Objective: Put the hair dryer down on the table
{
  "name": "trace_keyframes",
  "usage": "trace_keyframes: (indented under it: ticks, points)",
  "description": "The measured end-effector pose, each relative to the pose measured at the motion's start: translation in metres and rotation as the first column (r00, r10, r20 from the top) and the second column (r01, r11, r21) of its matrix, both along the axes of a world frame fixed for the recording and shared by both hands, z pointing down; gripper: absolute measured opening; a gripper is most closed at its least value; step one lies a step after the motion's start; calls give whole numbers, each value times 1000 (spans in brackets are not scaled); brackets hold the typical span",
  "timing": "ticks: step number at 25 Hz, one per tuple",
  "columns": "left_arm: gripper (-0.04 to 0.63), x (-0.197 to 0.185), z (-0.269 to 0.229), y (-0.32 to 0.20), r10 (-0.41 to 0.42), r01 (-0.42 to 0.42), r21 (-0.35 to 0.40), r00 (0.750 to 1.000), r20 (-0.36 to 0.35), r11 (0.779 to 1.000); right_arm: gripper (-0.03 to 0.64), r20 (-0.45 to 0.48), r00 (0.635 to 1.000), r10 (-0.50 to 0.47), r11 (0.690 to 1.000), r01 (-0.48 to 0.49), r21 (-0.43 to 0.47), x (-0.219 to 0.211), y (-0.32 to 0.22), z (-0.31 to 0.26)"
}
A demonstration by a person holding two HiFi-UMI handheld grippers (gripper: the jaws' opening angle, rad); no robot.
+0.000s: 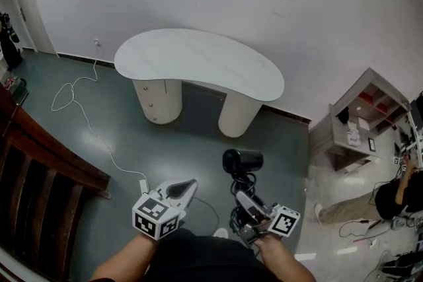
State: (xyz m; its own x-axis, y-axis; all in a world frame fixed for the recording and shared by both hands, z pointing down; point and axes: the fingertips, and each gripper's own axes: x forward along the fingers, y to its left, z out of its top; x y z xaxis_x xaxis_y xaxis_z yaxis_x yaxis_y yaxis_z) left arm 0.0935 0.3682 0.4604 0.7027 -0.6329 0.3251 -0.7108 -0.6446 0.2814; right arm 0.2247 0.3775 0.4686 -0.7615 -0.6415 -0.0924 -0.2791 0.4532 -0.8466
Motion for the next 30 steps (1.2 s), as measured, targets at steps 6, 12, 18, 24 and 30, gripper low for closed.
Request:
trace_keyframes:
  ticks: [6,12,18,24,30]
  points:
    - [11,-15,4,-3,11,-11,-2,1000,9,1000,206,-8,1000,8,1000,-8,-19,-14,-2,6]
    - [11,-41,1,-17,27,-27,9,1000,13,1000,206,-8,1000,30,999,-30,-12,-39,-14,3]
    - [11,-78,0,-28,58,-59,17,998,13,998,205,-20,998,61,998,-61,-5,-75,-23,1]
    - [11,-113,11,-27,103,-102,-4,995,17,995,206,-32,994,103,995,-104,-12,-108,-18,2]
    - [11,-127,15,-25,107,-107,-18,994,1,994,206,-57,992,116,992,-118,-38,-116,-13,7]
